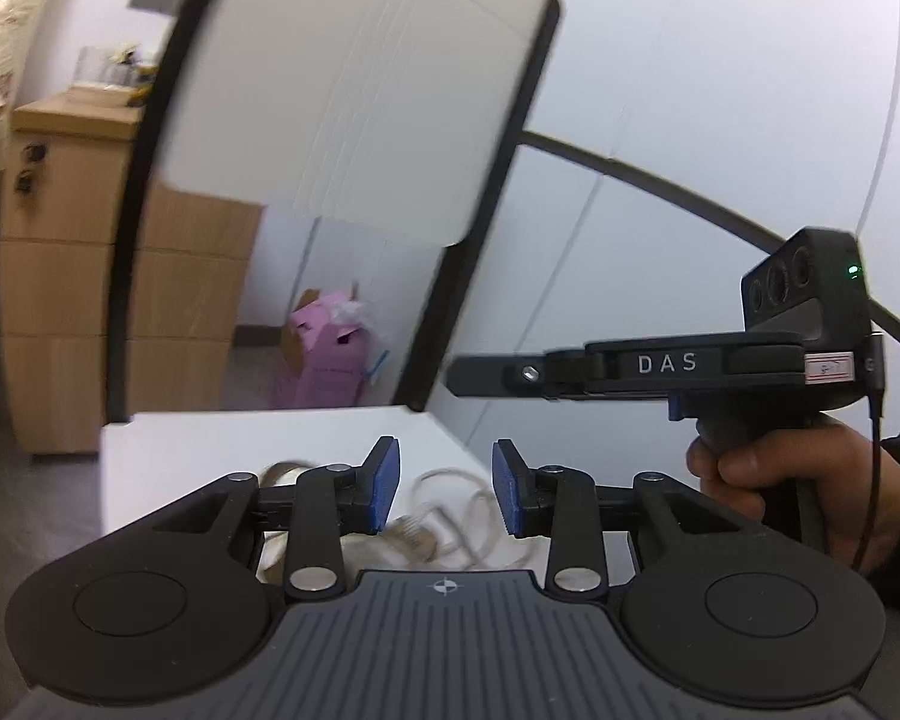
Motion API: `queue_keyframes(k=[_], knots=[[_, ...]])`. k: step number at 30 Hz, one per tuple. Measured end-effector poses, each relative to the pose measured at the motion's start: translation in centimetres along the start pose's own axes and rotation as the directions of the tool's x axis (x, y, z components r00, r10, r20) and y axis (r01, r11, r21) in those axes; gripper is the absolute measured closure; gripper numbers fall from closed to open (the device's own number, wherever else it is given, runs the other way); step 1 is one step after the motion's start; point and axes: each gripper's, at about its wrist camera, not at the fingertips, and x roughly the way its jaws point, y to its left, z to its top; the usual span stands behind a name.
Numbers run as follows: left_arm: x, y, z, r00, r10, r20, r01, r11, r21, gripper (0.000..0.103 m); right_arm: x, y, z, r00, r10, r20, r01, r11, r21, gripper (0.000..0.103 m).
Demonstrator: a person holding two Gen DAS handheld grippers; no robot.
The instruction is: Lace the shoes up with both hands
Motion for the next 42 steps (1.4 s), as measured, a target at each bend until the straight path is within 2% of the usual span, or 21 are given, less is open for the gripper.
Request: queue_keyframes(k=[2, 3, 4, 7, 11, 19, 20, 22, 23, 26, 33, 36, 42], knots=[[-0.8, 1.2, 0.0, 0.999, 0.040, 0.006, -0.039, 0.999, -0.030, 0.053, 1.0, -1.1, -0.1, 0.999, 0.019, -0.045, -0.015, 0.997, 0.080, 0.084], [-1.2, 1.9, 0.0, 0.998, 0.066, 0.009, -0.065, 0.997, -0.050, 0.051, 1.5, -1.6, -0.2, 0.997, 0.032, -0.063, -0.025, 0.993, 0.115, 0.067], [-1.6, 2.7, -0.1, 0.996, 0.091, 0.009, -0.090, 0.993, -0.074, 0.050, 2.1, -1.7, -0.3, 0.996, 0.041, -0.080, -0.031, 0.991, 0.130, 0.058], [-2.4, 4.5, -0.4, 0.987, 0.162, -0.012, -0.162, 0.980, -0.111, 0.049, 3.9, -1.5, -0.4, 0.990, 0.040, -0.135, -0.026, 0.994, 0.109, 0.059], [-2.5, 5.5, -1.0, 0.970, 0.230, -0.074, -0.236, 0.969, -0.079, 0.049, 5.9, -0.8, -0.6, 0.977, 0.023, -0.210, -0.014, 0.999, 0.043, 0.059], [-1.8, 5.9, -2.1, 0.950, 0.264, -0.167, -0.269, 0.963, -0.006, 0.049, 8.6, 0.5, -1.8, 0.946, -0.049, -0.321, 0.004, 0.990, -0.139, 0.063], [-1.7, 5.8, -2.2, 0.948, 0.266, -0.173, -0.269, 0.963, 0.007, 0.049, 8.5, 0.7, -1.9, 0.945, -0.053, -0.323, -0.001, 0.986, -0.165, 0.067], [-1.6, 5.3, -2.5, 0.946, 0.268, -0.181, -0.266, 0.963, 0.036, 0.049, 8.4, 1.1, -1.9, 0.944, -0.057, -0.324, -0.012, 0.978, -0.208, 0.086], [-1.5, 5.0, -2.6, 0.946, 0.268, -0.183, -0.264, 0.963, 0.050, 0.049, 8.4, 1.4, -2.0, 0.943, -0.064, -0.327, -0.017, 0.971, -0.239, 0.101], [-1.2, 4.2, -2.8, 0.943, 0.279, -0.182, -0.265, 0.959, 0.097, 0.049, 7.8, 1.7, -2.0, 0.948, -0.070, -0.311, -0.017, 0.963, -0.269, 0.102], [-0.1, 1.8, -3.0, 0.937, 0.316, -0.149, -0.278, 0.933, 0.229, 0.049, 4.9, 1.4, -0.5, 0.977, 0.045, -0.210, -0.087, 0.977, -0.197, 0.102], [0.1, 0.6, -3.1, 0.935, 0.338, -0.107, -0.296, 0.911, 0.289, 0.049, 3.5, 1.0, -0.1, 0.977, 0.107, -0.185, -0.134, 0.981, -0.141, 0.102], [0.8, -1.8, -3.4, 0.927, 0.374, -0.007, -0.338, 0.846, 0.411, 0.049, 2.1, 0.4, 0.0, 0.963, 0.197, -0.182, -0.216, 0.972, -0.092, 0.102]])
